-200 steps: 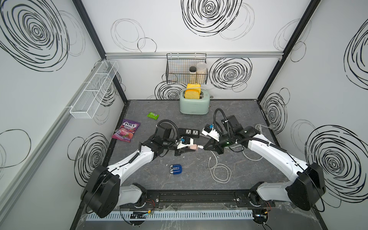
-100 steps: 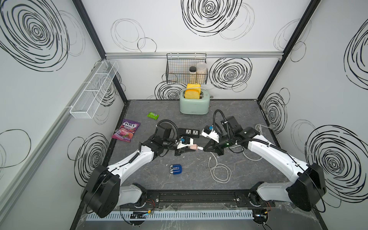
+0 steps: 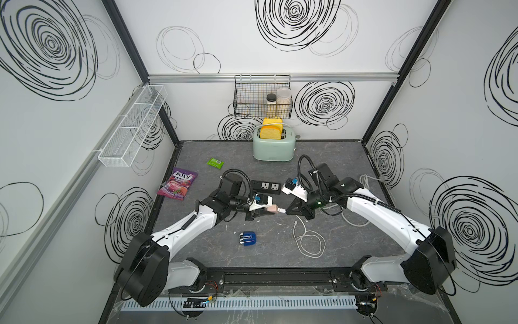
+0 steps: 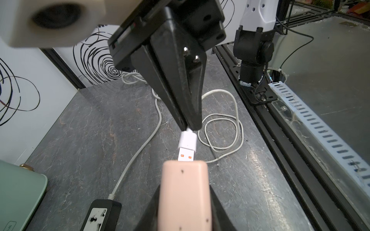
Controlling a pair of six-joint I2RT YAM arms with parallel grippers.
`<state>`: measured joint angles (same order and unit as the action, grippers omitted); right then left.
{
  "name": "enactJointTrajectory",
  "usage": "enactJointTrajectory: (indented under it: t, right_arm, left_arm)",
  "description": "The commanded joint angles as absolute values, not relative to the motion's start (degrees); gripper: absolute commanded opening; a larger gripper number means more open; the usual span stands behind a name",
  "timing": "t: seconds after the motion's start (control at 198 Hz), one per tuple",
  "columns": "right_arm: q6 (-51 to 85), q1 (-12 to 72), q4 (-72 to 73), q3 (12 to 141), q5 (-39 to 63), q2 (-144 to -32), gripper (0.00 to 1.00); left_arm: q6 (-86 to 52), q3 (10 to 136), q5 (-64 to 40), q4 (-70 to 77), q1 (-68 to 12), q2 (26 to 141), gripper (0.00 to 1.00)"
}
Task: Charge the electric shaver
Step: Insert the charging cable into the plug.
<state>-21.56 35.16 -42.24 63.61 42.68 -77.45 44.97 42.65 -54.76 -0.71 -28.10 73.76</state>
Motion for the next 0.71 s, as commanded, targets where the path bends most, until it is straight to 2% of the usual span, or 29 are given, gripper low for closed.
enactJointTrajectory:
  t: [0.0,0.435,0.703]
  right_arm:
    - [-23.3,35.8,-44.0,66.8,44.1,-78.4,0.0]
    - [-22.4,35.8,-42.4,67.1,47.1,-80.4,0.0]
    - [-23.0,36.0,-46.4,69.6,45.9,-80.9,0.0]
  left_arm:
    - [47.4,44.6,-56.2,-1.1,-29.2,74.3,0.0]
    - [45.9,44.6,-56.7,0.9,-29.5,73.1,0.0]
    - [45.2,44.4,-55.5,2.9,-28.3,73.0,0.0]
